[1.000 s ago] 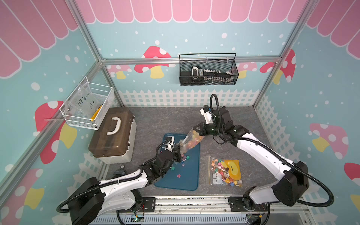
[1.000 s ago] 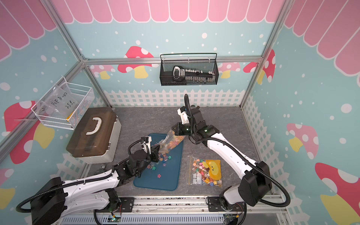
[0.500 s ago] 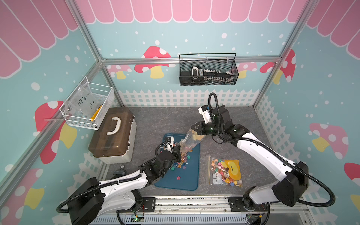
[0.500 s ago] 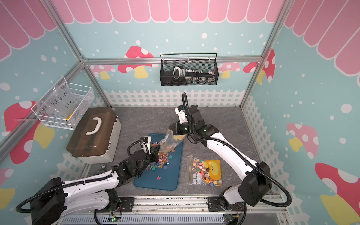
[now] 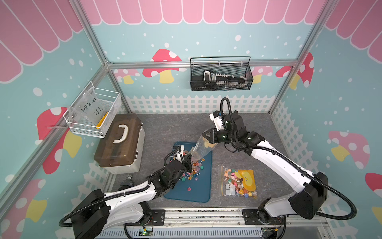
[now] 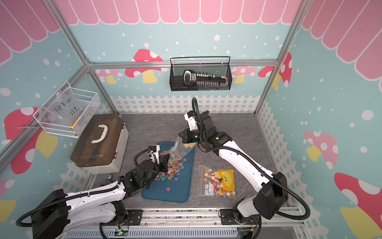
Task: Pour candies out of the ziploc bag
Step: 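Pour the candies out of the ziploc bag onto the tray, then place the ziploc bag at the center of the board.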
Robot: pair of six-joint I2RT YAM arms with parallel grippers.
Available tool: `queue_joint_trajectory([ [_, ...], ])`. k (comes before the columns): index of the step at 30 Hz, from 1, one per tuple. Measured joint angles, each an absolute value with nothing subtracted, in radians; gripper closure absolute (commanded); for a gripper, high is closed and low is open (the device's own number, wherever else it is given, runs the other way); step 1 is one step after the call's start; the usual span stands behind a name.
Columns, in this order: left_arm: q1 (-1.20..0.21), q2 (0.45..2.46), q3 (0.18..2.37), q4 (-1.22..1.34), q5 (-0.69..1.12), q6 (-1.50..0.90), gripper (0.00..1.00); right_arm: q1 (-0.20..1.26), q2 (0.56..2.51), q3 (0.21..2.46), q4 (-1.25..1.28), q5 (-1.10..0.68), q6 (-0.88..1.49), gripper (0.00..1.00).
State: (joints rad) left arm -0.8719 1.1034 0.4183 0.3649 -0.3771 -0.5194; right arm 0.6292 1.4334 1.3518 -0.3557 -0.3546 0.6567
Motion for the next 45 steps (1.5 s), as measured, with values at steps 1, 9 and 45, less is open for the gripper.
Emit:
queue_joint_trajectory([
  [1,-0.871,1.104,0.418,0.368,-0.375,-0.519,0.95,0.63,1.433,1.354,-0.357,-0.354,0.656,1.0],
  [9,-0.871,1.116,0.418,0.385,-0.363,-0.519,0.95,0.638,1.433,1.37,-0.377,-0.344,0.649,1.0],
  [45,-0.839,1.516,1.041,0.203,-0.036,-0.306,1.0,0.406,1.155,1.051,-0.322,0.072,0.604,1.0],
])
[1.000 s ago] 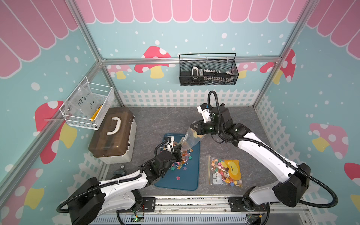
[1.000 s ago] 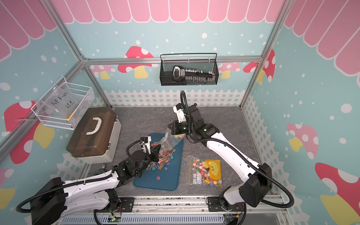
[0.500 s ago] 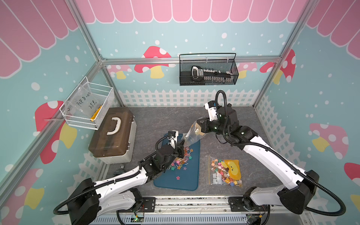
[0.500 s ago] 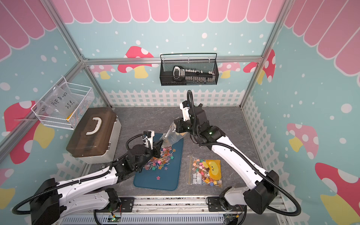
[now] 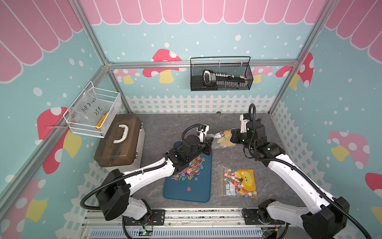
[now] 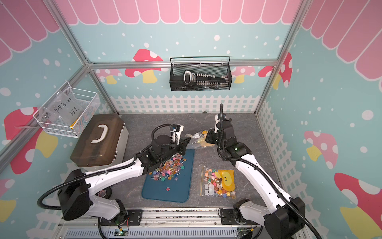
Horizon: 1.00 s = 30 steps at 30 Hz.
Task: Pour candies out of the ziploc bag
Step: Place the ziploc bag at the center of the board.
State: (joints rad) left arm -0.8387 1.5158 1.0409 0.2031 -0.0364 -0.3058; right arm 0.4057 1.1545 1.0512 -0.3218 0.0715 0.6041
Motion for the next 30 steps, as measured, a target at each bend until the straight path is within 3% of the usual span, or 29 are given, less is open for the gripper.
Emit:
queue_joint_trajectory([
  [10,-0.839,1.881,1.298,0.232,0.178,-0.325,0.95,0.241,1.068,0.889,-0.331,0.118,0.641,1.0],
  [18,-0.82,2.032,1.397,0.262,0.229,-0.337,0.55,0.138,1.214,0.878,-0.309,0.076,0.651,1.0],
  [20,-0.801,2.043,1.398,0.278,0.224,-0.346,0.39,0.118,1.282,0.881,-0.299,0.062,0.653,1.0],
  [23,-0.762,2.044,1.395,0.314,0.213,-0.354,0.32,0.089,1.388,0.909,-0.298,0.039,0.656,1.0],
  [30,-0.69,1.99,1.308,0.393,0.191,-0.325,0.29,0.033,1.544,0.995,-0.276,-0.001,0.659,1.0],
])
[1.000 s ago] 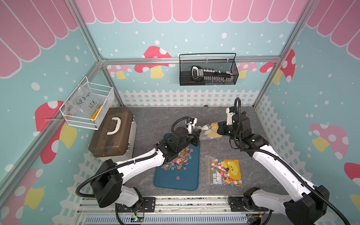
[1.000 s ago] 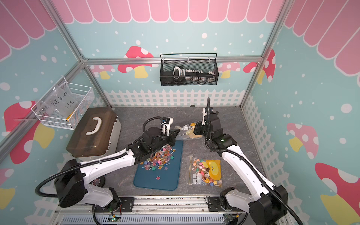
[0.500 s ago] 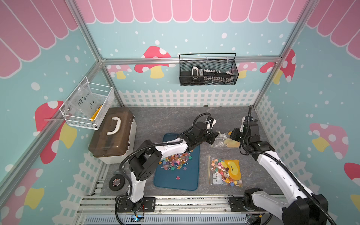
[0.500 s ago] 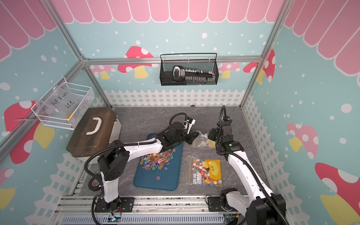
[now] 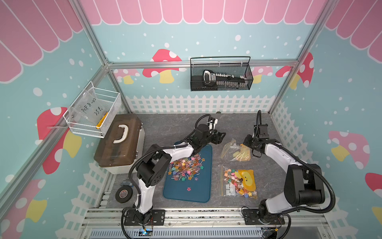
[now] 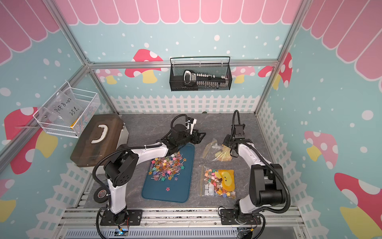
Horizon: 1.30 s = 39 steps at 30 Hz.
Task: Pour candies out of the ziploc bag
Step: Place the ziploc bag at the center of the board, then pick up the ziploc bag from the center of the board.
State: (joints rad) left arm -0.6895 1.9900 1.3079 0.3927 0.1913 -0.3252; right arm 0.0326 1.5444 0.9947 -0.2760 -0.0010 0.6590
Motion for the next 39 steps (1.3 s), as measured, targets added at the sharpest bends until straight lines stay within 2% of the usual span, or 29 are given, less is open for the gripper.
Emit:
queue_joint_trajectory([
  [4,-0.683,1.922,1.243,0.402,0.177,-0.289,0.28,0.013,1.593,1.027,-0.264,-0.019,0.658,0.97],
  [8,-0.683,1.842,1.178,0.41,0.171,-0.263,0.24,0.003,1.635,1.051,-0.259,-0.03,0.662,0.76],
  [10,-0.683,1.795,1.135,0.416,0.167,-0.252,0.13,-0.001,1.652,1.068,-0.258,-0.035,0.659,0.64],
  [11,-0.683,1.776,1.119,0.416,0.167,-0.249,0.01,-0.003,1.659,1.076,-0.258,-0.035,0.659,0.59],
  [15,-0.683,1.689,1.041,0.414,0.159,-0.254,0.01,-0.017,1.67,1.105,-0.245,-0.045,0.653,0.46],
  [19,-0.683,1.589,0.965,0.396,0.137,-0.254,0.01,-0.028,1.645,1.108,-0.235,-0.059,0.64,0.39],
  [22,-0.68,1.508,0.908,0.385,0.105,-0.272,0.01,-0.031,1.579,1.099,-0.231,-0.069,0.631,0.38],
  [26,-0.632,1.414,0.868,0.34,0.045,-0.381,0.01,-0.031,1.433,1.059,-0.213,-0.084,0.645,0.44],
  [32,-0.411,1.345,0.803,0.347,0.149,-0.59,0.01,-0.024,1.263,0.991,-0.195,-0.166,0.698,0.5],
  [35,-0.381,1.314,0.739,0.328,0.193,-0.625,0.02,0.048,1.221,0.983,-0.255,-0.154,0.68,0.46],
  [39,-0.439,1.224,0.717,0.207,0.21,-0.598,0.03,0.25,1.161,0.978,-0.371,-0.104,0.633,0.47],
])
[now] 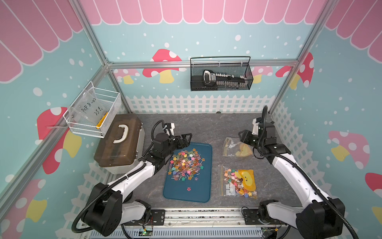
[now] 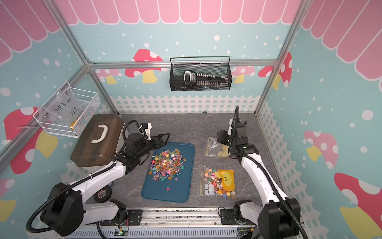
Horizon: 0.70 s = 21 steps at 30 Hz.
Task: Pour candies out of the ziploc bag
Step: Pick up the ziploc bag from the center of the board.
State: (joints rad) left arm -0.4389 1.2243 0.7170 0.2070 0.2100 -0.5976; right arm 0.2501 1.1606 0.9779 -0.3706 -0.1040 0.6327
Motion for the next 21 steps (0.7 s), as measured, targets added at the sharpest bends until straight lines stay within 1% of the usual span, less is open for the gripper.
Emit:
queue_joint_trajectory([
  [5,-0.546,1.081,0.718,0.031,0.173,-0.518,0.04,0.475,1.117,0.938,-0.508,-0.018,0.618,0.48],
  [9,-0.566,1.008,0.708,-0.096,0.113,-0.509,0.05,0.623,1.139,0.916,-0.617,0.047,0.631,0.47],
  [15,-0.566,0.942,0.678,-0.228,0.046,-0.512,0.05,0.79,1.196,0.912,-0.727,0.102,0.684,0.44],
  [21,-0.566,0.883,0.625,-0.261,0.009,-0.521,0.05,0.912,1.288,0.912,-0.791,0.144,0.762,0.42],
])
